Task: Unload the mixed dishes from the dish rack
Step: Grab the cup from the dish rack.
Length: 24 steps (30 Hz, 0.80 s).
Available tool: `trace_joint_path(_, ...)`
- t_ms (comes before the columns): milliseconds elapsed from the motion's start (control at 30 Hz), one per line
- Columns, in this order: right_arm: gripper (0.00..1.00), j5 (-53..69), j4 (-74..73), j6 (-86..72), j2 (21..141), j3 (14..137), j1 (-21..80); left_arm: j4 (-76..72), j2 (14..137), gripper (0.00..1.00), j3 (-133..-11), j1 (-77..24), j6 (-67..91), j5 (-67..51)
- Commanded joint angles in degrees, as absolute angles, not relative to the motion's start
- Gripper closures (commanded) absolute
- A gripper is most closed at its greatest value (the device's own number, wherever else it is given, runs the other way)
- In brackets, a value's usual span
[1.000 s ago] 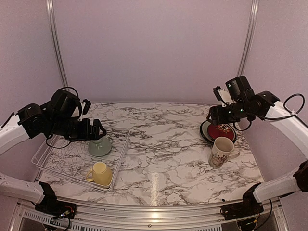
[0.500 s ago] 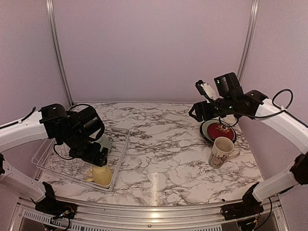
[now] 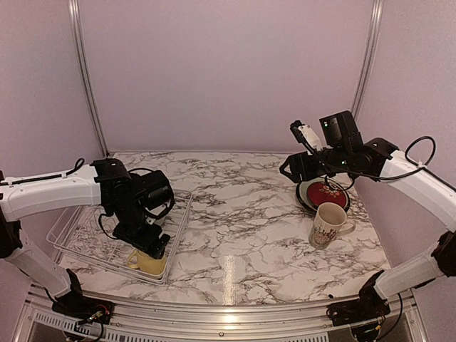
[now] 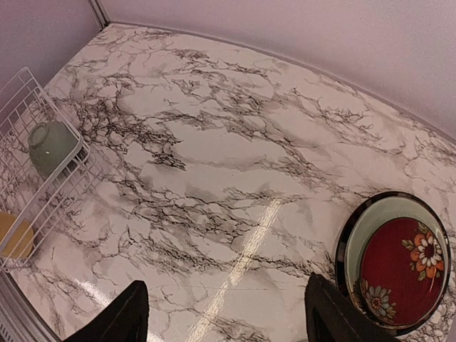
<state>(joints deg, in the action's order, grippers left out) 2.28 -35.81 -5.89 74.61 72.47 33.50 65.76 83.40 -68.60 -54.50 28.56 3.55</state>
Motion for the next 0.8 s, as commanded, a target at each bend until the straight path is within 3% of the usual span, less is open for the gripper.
trace_joint_path(0, 0.28, 2.09, -34.91, -5.72, 73.66, 72.11, 33.71, 66.22, 84.81, 0.04, -69.47, -54.76, 25.19, 3.03)
trace_joint_path(267, 0.28, 1.67, -34.54, -5.96, 73.74, 70.64, 33.75, 65.78, 86.67, 0.12, -66.64, -54.67, 23.35, 0.97)
trace_joint_path(767, 0.28, 1.95, -34.42, -5.96, 73.52, 70.73, 33.83, 64.34, 87.94, 0.17, -65.91, -54.67, 23.12, 1.44)
